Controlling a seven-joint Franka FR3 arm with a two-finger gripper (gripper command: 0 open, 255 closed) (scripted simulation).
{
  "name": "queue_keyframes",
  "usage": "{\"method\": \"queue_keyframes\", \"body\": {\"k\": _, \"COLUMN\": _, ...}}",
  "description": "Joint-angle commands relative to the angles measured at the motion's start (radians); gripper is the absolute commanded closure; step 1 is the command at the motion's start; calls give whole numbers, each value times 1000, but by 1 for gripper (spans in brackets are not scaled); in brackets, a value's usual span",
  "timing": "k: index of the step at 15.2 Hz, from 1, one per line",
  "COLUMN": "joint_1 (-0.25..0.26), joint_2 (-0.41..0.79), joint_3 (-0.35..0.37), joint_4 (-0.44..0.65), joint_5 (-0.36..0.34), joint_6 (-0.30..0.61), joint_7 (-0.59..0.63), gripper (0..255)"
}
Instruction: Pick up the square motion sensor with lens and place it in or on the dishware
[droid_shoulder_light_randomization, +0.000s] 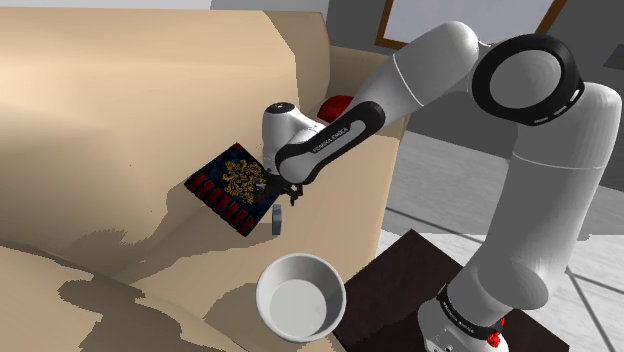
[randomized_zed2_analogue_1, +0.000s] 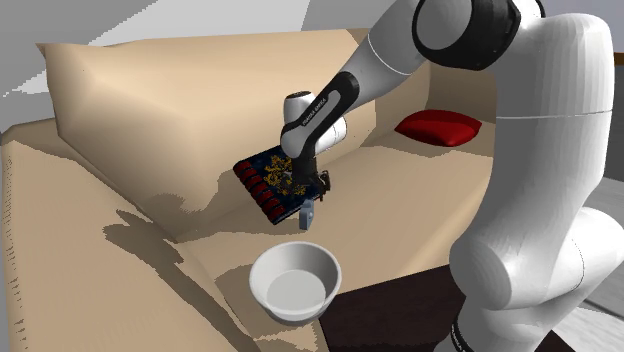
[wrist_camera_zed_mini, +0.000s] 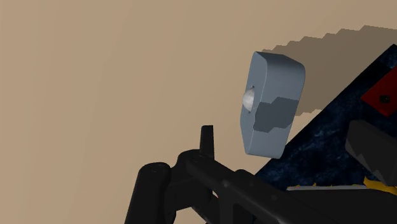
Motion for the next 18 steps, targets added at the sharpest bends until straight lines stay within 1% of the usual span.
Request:
{"method": "queue_keyframes", "body": {"k": 1, "joint_1": 0, "joint_2": 0, "joint_3": 0, "joint_4": 0, "joint_5": 0, "joint_6": 1, "joint_7": 0, "gripper": 0}}
{"method": "queue_keyframes", "body": {"k": 3, "joint_1": 0, "joint_2": 0, "joint_3": 0, "joint_4": 0, "joint_5": 0, "joint_6": 0, "joint_7": 0, "gripper": 0}}
{"method": "queue_keyframes", "body": {"k": 4, "joint_1": 0, "joint_2": 0, "joint_3": 0, "joint_4": 0, "joint_5": 0, "joint_6": 0, "joint_7": 0, "gripper": 255}}
{"method": "queue_keyframes", "body": {"k": 13, "joint_1": 0, "joint_2": 0, "joint_3": 0, "joint_4": 0, "joint_5": 0, "joint_6": 0, "joint_7": 0, "gripper": 255}}
{"method": "queue_keyframes", "body": {"k": 14, "joint_1": 0, "joint_2": 0, "joint_3": 0, "joint_4": 0, "joint_5": 0, "joint_6": 0, "joint_7": 0, "gripper": 0}}
{"method": "queue_keyframes", "body": {"k": 16, "joint_1": 6, "joint_2": -68, "joint_3": 14, "joint_4": -60, "joint_5": 80, "joint_6": 16, "joint_7": 118, "gripper": 0}}
{"method": "queue_keyframes", "body": {"k": 17, "joint_1": 7, "joint_2": -74, "joint_3": 15, "joint_4": -66, "joint_5": 88, "joint_6": 18, "joint_7": 129, "gripper": 0}}
{"method": "queue_keyframes", "body": {"k": 18, "joint_1": 8, "joint_2": -64, "joint_3": 12, "joint_4": -67, "joint_5": 82, "joint_6": 29, "joint_7": 134, "gripper": 0}}
